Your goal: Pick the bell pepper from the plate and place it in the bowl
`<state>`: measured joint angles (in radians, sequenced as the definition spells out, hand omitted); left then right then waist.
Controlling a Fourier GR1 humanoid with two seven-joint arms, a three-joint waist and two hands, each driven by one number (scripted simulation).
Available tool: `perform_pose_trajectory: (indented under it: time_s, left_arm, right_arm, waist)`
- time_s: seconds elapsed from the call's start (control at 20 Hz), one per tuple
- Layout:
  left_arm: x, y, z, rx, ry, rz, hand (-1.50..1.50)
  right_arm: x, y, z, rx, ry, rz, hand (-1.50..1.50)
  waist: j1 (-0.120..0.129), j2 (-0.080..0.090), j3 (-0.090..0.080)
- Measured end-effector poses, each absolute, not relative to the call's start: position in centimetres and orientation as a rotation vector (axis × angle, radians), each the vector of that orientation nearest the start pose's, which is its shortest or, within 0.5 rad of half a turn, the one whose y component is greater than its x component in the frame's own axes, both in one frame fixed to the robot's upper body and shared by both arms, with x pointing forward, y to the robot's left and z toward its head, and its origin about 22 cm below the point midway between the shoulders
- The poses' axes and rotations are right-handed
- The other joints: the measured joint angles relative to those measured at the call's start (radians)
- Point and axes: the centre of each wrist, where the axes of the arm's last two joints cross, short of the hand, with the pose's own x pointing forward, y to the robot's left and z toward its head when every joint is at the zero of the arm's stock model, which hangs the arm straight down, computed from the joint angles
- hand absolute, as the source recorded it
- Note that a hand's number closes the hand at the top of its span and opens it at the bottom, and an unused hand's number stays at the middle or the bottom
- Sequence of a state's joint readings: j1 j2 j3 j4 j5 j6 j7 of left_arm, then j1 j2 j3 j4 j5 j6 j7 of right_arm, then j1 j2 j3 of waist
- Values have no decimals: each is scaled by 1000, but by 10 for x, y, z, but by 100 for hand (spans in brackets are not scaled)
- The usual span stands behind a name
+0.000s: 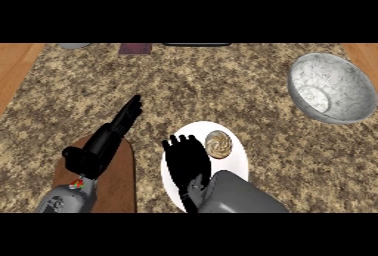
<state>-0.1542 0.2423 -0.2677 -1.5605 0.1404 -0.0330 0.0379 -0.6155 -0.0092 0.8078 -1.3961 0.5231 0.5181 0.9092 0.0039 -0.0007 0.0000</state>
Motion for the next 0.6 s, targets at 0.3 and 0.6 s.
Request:
perform_pose_trajectory:
  time_s: [0.3, 0.6]
  left_arm:
    - [265, 209, 39, -171, -1593, -376, 0]
    - [259, 204, 31, -168, -1592, -376, 0]
  right_arm:
    - [257, -14, 66, -603, -938, 1665, -150]
    - [264, -24, 45, -642, -897, 1643, -150]
  waist:
    - [-1, 0, 0]
    - [0, 0, 0]
